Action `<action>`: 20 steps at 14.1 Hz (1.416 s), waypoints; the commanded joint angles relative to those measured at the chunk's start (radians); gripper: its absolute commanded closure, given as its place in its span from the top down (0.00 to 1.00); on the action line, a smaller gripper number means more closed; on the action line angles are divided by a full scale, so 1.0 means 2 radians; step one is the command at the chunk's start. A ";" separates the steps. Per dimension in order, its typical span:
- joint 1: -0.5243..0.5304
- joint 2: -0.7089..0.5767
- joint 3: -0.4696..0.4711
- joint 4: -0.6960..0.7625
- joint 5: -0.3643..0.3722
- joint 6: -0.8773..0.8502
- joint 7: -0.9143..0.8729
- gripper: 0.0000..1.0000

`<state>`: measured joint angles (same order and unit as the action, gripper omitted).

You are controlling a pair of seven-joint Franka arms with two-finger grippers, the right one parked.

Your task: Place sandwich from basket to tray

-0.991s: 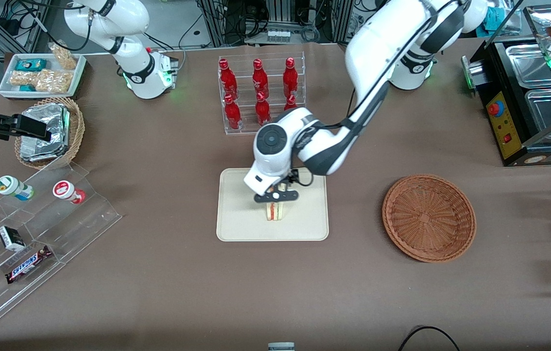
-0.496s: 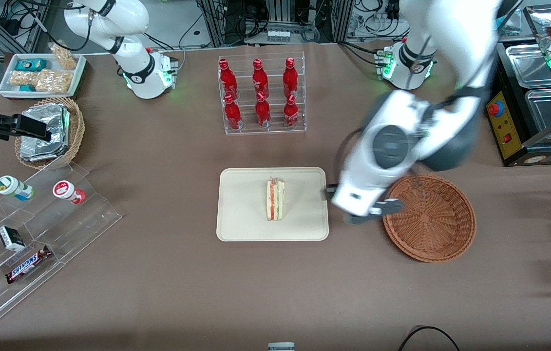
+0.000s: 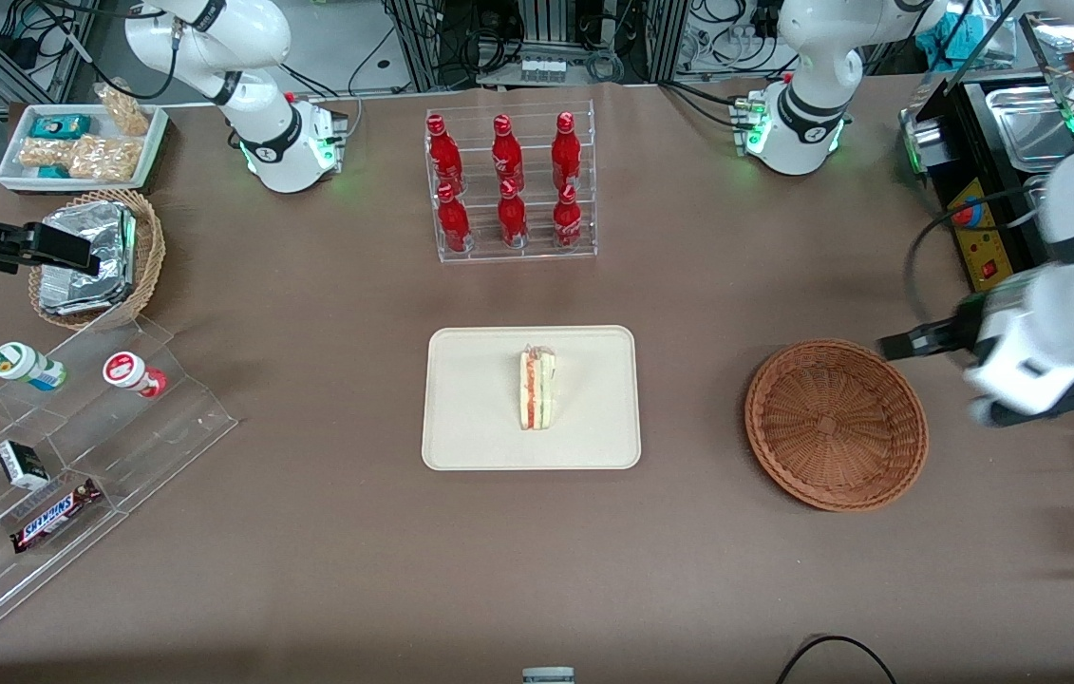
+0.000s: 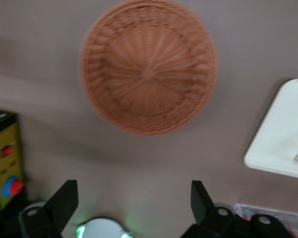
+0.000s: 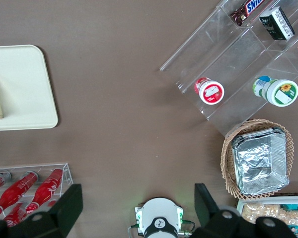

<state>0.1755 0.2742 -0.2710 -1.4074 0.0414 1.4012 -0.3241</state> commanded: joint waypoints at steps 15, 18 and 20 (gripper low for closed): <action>-0.003 -0.077 -0.009 0.014 0.028 -0.060 0.003 1.00; -0.005 -0.076 -0.010 0.015 -0.004 -0.040 0.001 1.00; -0.009 -0.075 -0.011 0.009 -0.004 -0.059 -0.002 1.00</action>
<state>0.1703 0.1156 -0.2927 -1.3991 0.0421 1.3090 -0.3208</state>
